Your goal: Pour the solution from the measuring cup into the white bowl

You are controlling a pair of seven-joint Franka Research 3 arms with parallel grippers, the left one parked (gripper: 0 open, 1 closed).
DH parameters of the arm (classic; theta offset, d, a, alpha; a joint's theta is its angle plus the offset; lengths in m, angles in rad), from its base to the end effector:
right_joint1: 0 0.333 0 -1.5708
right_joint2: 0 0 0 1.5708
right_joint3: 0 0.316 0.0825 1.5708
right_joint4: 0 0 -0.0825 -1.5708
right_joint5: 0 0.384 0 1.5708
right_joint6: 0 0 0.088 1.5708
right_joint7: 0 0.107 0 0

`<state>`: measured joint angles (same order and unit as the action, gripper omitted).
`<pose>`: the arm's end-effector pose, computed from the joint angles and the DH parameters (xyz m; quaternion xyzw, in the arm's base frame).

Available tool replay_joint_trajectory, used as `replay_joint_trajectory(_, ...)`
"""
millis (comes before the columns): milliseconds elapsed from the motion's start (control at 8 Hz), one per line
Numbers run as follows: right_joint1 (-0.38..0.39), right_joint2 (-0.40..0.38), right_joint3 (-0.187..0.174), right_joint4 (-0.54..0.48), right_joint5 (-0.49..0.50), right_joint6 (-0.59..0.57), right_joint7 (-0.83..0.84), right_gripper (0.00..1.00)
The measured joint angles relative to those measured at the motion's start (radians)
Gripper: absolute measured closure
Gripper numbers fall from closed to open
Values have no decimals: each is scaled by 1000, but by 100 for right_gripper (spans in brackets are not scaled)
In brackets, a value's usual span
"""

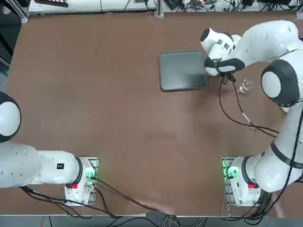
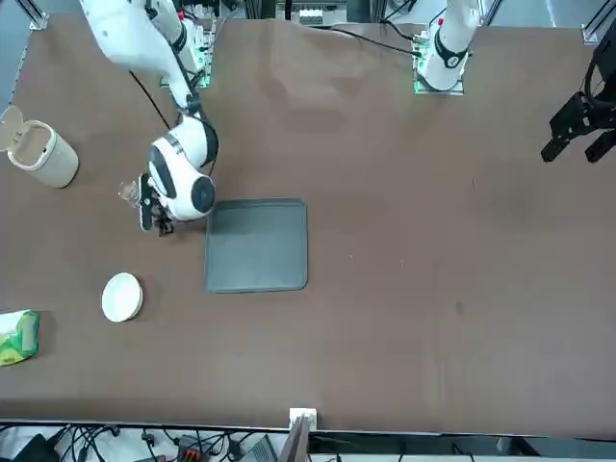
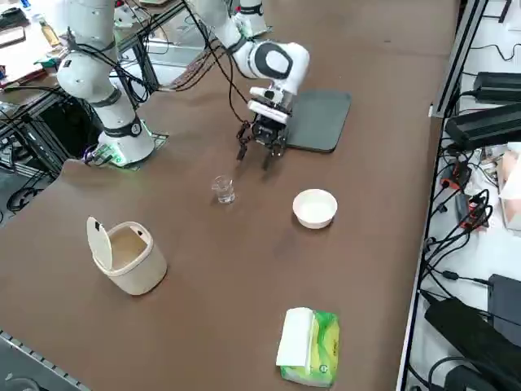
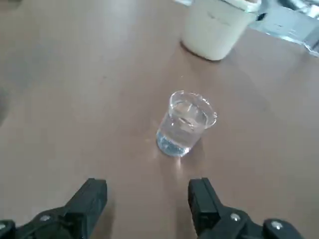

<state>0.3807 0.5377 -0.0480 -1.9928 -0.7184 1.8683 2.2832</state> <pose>0.5271 0.1284 0.1689 0.6647 -0.6140 0.2067 0.3721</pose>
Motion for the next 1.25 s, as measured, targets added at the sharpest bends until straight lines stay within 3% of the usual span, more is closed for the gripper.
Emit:
replay_joint_trajectory(500, -1, 73, -35, 7, -19, -54, 193, 1)
replay_joint_trajectory(1250, -3, 129, -74, 13, -56, -112, 310, 1)
